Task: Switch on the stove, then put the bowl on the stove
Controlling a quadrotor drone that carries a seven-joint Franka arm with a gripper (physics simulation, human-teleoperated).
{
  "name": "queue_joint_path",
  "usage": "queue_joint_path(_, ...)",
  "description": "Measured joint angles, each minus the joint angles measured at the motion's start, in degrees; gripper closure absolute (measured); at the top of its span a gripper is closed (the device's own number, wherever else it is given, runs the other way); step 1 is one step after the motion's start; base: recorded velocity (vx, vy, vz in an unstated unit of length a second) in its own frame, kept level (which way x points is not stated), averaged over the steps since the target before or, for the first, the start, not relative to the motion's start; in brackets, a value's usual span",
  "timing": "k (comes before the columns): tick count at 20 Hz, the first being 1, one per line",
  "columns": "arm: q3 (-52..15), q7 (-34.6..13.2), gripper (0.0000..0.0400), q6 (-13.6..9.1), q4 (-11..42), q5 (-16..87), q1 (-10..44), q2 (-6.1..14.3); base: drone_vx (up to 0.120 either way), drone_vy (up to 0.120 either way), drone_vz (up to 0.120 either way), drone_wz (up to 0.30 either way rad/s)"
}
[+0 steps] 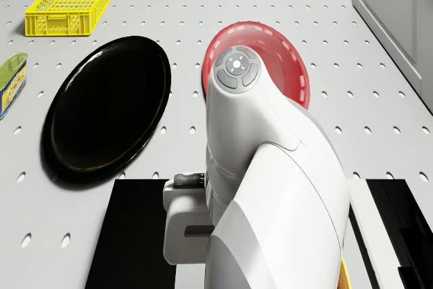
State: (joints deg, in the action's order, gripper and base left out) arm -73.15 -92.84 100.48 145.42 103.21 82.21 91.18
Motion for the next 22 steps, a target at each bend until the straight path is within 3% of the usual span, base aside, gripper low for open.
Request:
queue_joint_path(8, 3.37, -0.15, 0.0295, 1.72, -1.42, 2.93, 0.99, -0.63, 0.000, 0.000, 0.000, 0.000)
queue_joint_path(10, 3.86, -0.37, 0.0179, 1.96, -1.65, 3.36, 1.14, -0.76, 0.000, 0.000, 0.000, 0.000)
queue_joint_path(13, 3.59, -0.62, 0.0084, 1.77, -1.52, 3.14, 1.03, -0.77, 0.000, 0.000, 0.000, 0.000)
queue_joint_path(17, 1.77, -0.71, 0.0031, 0.75, -0.71, 1.62, 0.44, -0.51, 0.000, 0.000, 0.000, 0.000)
queue_joint_path(22, -1.14, -0.67, 0.0009, -0.78, 0.42, -0.88, -0.38, -0.09, 0.000, 0.000, 0.000, 0.000)
